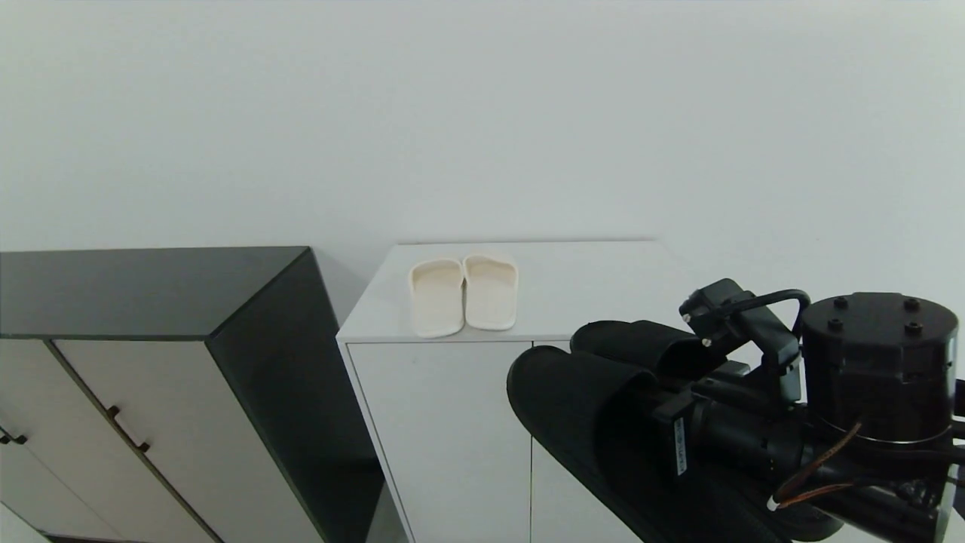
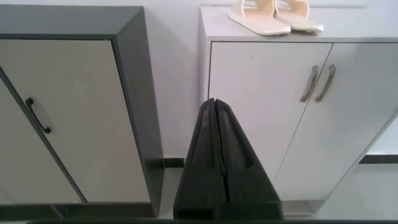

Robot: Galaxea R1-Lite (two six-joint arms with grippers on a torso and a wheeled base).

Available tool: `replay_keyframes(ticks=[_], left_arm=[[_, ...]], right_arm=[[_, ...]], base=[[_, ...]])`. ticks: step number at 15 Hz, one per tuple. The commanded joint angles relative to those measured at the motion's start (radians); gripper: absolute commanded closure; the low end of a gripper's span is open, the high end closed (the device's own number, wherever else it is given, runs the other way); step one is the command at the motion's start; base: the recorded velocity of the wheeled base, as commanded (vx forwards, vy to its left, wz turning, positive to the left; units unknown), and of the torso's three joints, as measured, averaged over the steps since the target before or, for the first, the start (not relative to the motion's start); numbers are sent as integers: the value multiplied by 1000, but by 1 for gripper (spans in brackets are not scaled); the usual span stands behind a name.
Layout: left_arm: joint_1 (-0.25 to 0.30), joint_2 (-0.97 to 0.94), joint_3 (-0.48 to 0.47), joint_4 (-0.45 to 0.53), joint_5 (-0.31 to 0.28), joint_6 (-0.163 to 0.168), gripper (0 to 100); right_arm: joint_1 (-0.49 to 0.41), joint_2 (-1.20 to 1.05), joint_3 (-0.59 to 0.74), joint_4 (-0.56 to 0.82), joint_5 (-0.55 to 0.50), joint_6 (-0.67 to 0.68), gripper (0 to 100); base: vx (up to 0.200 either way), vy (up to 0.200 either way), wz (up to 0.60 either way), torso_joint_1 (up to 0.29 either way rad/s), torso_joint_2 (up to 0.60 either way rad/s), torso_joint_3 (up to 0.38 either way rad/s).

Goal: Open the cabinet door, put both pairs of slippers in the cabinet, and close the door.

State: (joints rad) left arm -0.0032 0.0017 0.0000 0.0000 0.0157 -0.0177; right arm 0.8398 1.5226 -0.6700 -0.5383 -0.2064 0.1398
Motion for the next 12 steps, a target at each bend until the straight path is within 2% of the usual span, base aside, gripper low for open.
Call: replay_keyframes(ticks=[1,6,9,12], left_arm=[[0,1,0,0,1,-1,100],[0,1,0,0,1,-1,100],[0,1,0,0,1,-1,100],[0,1,0,0,1,-1,100]], right_arm=[[-4,-2,9,0,2,0,100],[-4,-4,32,-2,35,-22,100],[-1,-27,58,-2,94,-26,100],[-1,-36,79,-3,107,-75,100]], base=[[0,0,0,0,0,0],[0,0,0,0,0,0],[0,0,0,0,0,0],[0,0,0,0,0,0]])
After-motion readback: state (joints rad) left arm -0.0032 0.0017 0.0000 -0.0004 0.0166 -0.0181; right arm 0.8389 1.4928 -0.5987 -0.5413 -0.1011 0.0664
